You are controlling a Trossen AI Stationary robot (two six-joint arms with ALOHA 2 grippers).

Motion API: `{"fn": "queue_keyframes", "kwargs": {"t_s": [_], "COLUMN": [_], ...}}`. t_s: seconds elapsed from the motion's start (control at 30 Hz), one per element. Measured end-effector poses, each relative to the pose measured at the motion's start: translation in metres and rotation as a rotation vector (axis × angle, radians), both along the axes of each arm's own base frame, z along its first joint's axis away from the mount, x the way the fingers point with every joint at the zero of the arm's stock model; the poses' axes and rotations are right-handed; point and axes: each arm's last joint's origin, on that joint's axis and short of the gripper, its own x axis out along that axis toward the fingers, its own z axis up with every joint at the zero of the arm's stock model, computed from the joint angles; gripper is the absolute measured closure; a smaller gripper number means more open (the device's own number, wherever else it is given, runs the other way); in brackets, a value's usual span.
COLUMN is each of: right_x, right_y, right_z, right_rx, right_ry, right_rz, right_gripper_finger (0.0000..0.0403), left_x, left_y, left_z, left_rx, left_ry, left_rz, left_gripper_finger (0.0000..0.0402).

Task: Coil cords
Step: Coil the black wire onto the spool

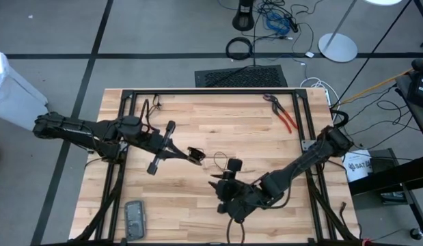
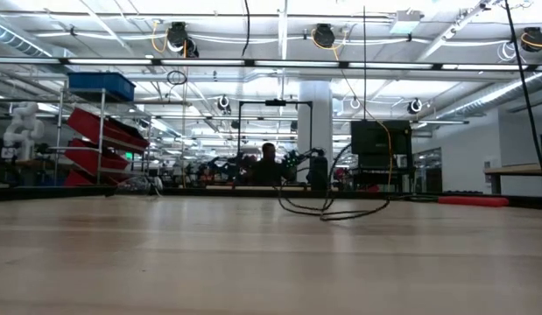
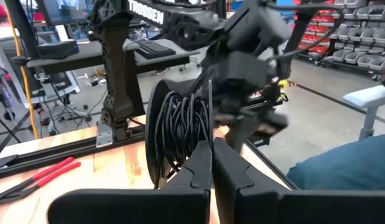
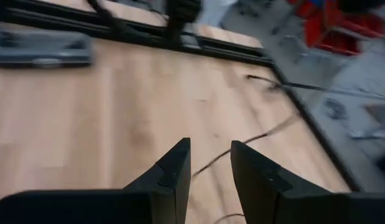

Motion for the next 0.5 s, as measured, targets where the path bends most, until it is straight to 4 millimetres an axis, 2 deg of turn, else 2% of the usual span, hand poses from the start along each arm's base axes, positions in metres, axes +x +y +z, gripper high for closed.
{"fn": "queue_keyframes", "kwargs": {"t_s": [0.2, 0.5], "right_x": [0.004, 0.026], "right_y": [-0.019, -0.055], "right_z": [-0.007, -0.004], "right_rx": [-0.115, -0.126], "right_ry": [-0.038, 0.014], "right_rz": [-0.165, -0.138], "right_gripper_finger": [0.0300, 0.0300], "left_x": [0.000, 0.000], "left_y": [-0.002, -0.002], "left_z": [0.000, 0.000], "left_rx": [0.001, 0.001], "left_ry": [0.003, 0.005], "left_rz": [-0.010, -0.008], "left_gripper_finger": [0.0400, 0.0400]}}
